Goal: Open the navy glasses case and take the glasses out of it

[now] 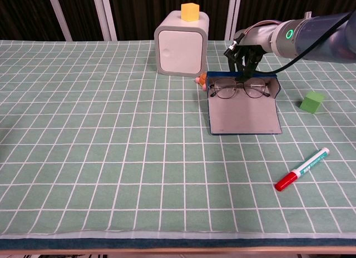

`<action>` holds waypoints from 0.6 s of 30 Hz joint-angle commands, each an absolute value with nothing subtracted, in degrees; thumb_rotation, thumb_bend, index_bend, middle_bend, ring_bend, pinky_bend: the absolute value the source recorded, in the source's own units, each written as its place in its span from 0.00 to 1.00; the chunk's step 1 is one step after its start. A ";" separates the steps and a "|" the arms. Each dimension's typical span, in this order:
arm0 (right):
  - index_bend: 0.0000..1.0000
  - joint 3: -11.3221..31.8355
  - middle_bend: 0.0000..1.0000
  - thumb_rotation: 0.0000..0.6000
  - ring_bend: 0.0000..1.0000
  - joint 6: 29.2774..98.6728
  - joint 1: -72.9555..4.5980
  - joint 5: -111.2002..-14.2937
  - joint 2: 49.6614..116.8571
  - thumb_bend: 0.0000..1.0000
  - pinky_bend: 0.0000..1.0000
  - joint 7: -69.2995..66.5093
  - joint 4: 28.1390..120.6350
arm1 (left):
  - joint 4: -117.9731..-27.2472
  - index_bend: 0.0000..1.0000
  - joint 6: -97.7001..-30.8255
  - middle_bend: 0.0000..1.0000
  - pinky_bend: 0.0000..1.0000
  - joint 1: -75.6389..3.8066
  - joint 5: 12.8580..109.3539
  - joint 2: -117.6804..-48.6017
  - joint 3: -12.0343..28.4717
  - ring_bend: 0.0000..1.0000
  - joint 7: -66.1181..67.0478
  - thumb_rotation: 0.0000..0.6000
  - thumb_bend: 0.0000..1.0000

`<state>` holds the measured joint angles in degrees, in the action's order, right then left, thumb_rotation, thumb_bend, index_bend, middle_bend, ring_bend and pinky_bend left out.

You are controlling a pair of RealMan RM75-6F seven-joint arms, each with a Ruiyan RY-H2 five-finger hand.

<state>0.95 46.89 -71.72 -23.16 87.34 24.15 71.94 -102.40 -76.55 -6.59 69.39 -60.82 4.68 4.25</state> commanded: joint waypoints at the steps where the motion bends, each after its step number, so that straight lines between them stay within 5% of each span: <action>1: 0.52 1.70 0.49 1.00 0.41 48.67 -70.83 -23.81 87.80 0.43 0.23 25.84 72.33 | -102.40 0.05 -76.53 0.00 0.00 -6.60 69.37 -60.81 4.68 0.00 4.25 1.00 0.44; 18: 0.53 5.77 0.49 1.00 0.41 54.15 -66.04 -30.21 90.09 0.43 0.23 28.67 72.20 | -102.40 0.05 -76.48 0.00 0.00 -6.63 69.05 -60.86 4.72 0.00 4.44 1.00 0.44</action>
<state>5.53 53.86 -66.34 -29.88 89.88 28.43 72.27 -102.40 -76.48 -6.63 69.05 -60.86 4.72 4.44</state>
